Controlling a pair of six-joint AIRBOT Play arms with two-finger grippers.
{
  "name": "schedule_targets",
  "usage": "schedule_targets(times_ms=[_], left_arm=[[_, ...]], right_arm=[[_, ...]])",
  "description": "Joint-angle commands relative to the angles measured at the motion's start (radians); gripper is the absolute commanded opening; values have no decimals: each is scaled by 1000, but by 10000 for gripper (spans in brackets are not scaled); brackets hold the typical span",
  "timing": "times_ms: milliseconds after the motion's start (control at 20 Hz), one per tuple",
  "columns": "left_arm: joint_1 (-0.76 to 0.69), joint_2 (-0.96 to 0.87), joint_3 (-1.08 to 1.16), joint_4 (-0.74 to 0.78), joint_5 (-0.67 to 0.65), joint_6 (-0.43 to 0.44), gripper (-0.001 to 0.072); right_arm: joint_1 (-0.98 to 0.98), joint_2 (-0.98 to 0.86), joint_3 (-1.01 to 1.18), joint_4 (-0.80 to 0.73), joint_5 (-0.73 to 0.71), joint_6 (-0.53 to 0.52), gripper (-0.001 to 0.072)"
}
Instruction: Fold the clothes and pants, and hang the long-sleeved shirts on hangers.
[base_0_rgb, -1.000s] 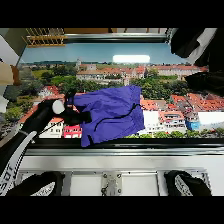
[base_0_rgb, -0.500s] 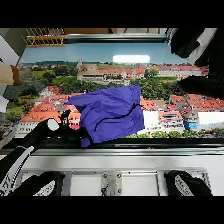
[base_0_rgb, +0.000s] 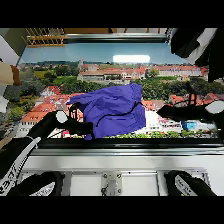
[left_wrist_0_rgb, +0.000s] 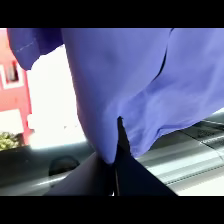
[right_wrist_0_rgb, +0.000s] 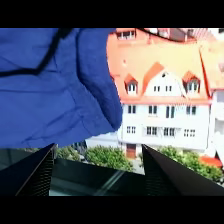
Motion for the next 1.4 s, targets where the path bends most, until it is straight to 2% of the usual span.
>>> schedule_targets(times_ms=[0, 250, 450, 500, 550, 650, 750, 850, 950, 1050, 1200, 1350], left_arm=[[-4, -4, 27, 19, -14, 3, 5], [-4, -4, 28, 19, -15, 3, 5], [-4, -4, 28, 19, -14, 3, 5], [-4, -4, 28, 19, -15, 3, 5], [-4, -3, 28, 19, -15, 3, 5], [-4, -1, 28, 19, -14, 2, 5], [12, 43, 31, 19, 2, 2, 4], [71, 132, 92, 19, -35, 2, 4], [147, 257, 237, 15, -107, 2, 5], [189, 377, 407, 7, -131, 1, 4], [182, 518, 633, 8, -114, 0, 4], [121, 621, 758, 9, -88, -58, 4]], right_arm=[[62, -126, -117, 2, -89, 8, 566], [242, -288, -116, 133, -272, 7, 567], [307, -297, -103, 181, -404, 7, 563], [307, -297, -94, 181, -417, 7, 488], [307, -297, -84, 180, -430, 7, 310], [307, -296, -61, 180, -446, -1, 14], [307, -273, -11, 170, -436, -64, 18], [302, -198, 96, 89, -415, -81, 18], [302, -100, 255, 8, -368, -80, 18], [303, 0, 428, -8, -296, -79, 17], [303, 145, 633, -7, -230, -54, 17], [303, 289, 701, -8, -228, -19, 17]])
